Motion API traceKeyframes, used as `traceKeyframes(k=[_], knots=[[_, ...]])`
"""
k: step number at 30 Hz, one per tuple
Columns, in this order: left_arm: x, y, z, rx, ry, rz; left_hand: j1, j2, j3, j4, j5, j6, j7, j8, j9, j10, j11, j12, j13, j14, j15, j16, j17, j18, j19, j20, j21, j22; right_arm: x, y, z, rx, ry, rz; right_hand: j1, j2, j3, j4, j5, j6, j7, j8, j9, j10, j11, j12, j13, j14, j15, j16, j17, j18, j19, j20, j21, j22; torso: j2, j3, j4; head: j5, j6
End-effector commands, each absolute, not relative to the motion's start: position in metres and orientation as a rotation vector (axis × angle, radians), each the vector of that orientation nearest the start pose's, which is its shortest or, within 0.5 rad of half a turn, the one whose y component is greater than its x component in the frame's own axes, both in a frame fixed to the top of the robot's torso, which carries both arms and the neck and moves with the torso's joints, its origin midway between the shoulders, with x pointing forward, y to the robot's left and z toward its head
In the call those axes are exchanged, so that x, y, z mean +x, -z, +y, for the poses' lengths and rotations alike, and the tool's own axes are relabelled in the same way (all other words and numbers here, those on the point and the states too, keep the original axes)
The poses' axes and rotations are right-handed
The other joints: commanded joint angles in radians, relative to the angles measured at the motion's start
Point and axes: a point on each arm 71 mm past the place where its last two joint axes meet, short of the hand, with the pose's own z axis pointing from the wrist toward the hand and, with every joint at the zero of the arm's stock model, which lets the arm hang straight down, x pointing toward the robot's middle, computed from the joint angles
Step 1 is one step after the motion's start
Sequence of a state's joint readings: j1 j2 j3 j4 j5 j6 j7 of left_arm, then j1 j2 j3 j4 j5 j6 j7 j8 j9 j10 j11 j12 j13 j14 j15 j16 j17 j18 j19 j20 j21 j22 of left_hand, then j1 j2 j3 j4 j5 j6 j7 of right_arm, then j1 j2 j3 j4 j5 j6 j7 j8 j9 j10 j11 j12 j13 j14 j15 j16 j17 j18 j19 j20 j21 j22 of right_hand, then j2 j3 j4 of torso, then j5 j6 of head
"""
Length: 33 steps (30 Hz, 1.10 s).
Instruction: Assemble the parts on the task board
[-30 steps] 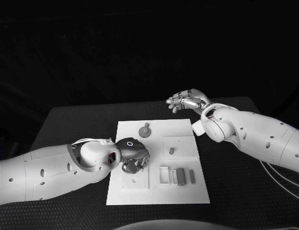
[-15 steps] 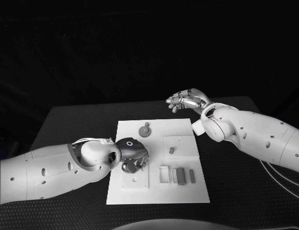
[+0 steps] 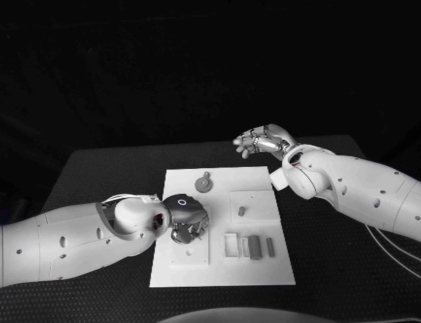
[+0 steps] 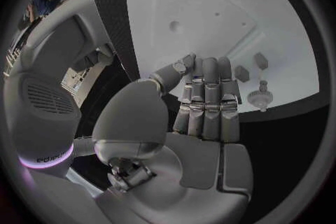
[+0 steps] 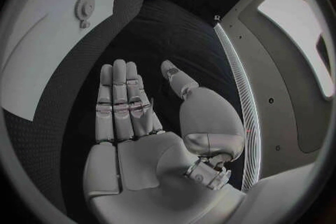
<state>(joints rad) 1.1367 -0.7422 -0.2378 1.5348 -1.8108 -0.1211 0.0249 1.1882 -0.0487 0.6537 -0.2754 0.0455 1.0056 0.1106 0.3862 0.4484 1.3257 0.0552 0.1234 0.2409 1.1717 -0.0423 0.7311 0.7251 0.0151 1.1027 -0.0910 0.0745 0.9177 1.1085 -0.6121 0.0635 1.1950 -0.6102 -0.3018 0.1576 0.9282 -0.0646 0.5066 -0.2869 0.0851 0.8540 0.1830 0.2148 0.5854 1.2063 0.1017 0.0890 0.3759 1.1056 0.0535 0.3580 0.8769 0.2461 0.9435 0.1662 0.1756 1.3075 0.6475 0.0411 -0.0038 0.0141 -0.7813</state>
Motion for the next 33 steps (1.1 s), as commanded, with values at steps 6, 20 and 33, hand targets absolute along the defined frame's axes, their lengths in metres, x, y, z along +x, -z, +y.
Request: traceKeyframes(k=[6, 20, 33], knots=[[0.412, 0.2919, 0.1342, 0.826, 0.686, 1.875, -0.001, 0.008, 0.001, 0.003, 0.003, 0.009, 0.002, 0.004, 0.029, 0.002, 0.002, -0.004, 0.0, 0.006, 0.001, -0.005, 0.001, -0.015, 0.006, 0.001, -0.005, -0.002, 0.5358, 0.2174, -0.178, 0.666, -1.19, 1.651, -0.005, 0.008, -0.001, -0.002, 0.006, 0.009, 0.0, 0.006, -0.002, 0.003, -0.001, 0.001, -0.002, 0.001, -0.002, -0.005, -0.001, 0.016, 0.005, -0.001, -0.005, 0.02, 0.0, 0.0006, -0.0005, -0.001, -0.001], [0.4144, 0.2957, 0.1353, 0.823, 0.673, 1.882, 0.0, 0.008, 0.001, 0.003, 0.003, 0.01, 0.002, 0.004, 0.03, 0.003, 0.002, -0.004, 0.002, 0.007, 0.001, -0.006, 0.001, -0.015, 0.007, 0.001, -0.004, -0.002, 0.5355, 0.2173, -0.1776, 0.665, -1.191, 1.652, -0.005, 0.008, -0.001, -0.002, 0.006, 0.009, 0.0, 0.006, -0.003, 0.003, -0.001, 0.002, -0.002, 0.001, -0.002, -0.006, -0.001, 0.016, 0.005, -0.001, -0.005, 0.02, 0.0, 0.0009, -0.0013, -0.002, 0.001], [0.4145, 0.2953, 0.1337, 0.824, 0.677, 1.872, 0.0, 0.008, 0.001, 0.002, 0.003, 0.01, 0.002, 0.003, 0.03, 0.003, 0.002, -0.005, 0.003, 0.008, 0.001, -0.006, 0.002, -0.015, 0.007, 0.0, -0.004, -0.002, 0.5354, 0.2171, -0.1766, 0.665, -1.194, 1.652, -0.005, 0.009, -0.002, -0.002, 0.006, 0.009, 0.0, 0.006, -0.003, 0.003, -0.001, 0.002, -0.003, 0.001, -0.002, -0.006, -0.001, 0.016, 0.006, -0.001, -0.005, 0.02, 0.0, 0.0011, -0.0007, -0.005, 0.003]])
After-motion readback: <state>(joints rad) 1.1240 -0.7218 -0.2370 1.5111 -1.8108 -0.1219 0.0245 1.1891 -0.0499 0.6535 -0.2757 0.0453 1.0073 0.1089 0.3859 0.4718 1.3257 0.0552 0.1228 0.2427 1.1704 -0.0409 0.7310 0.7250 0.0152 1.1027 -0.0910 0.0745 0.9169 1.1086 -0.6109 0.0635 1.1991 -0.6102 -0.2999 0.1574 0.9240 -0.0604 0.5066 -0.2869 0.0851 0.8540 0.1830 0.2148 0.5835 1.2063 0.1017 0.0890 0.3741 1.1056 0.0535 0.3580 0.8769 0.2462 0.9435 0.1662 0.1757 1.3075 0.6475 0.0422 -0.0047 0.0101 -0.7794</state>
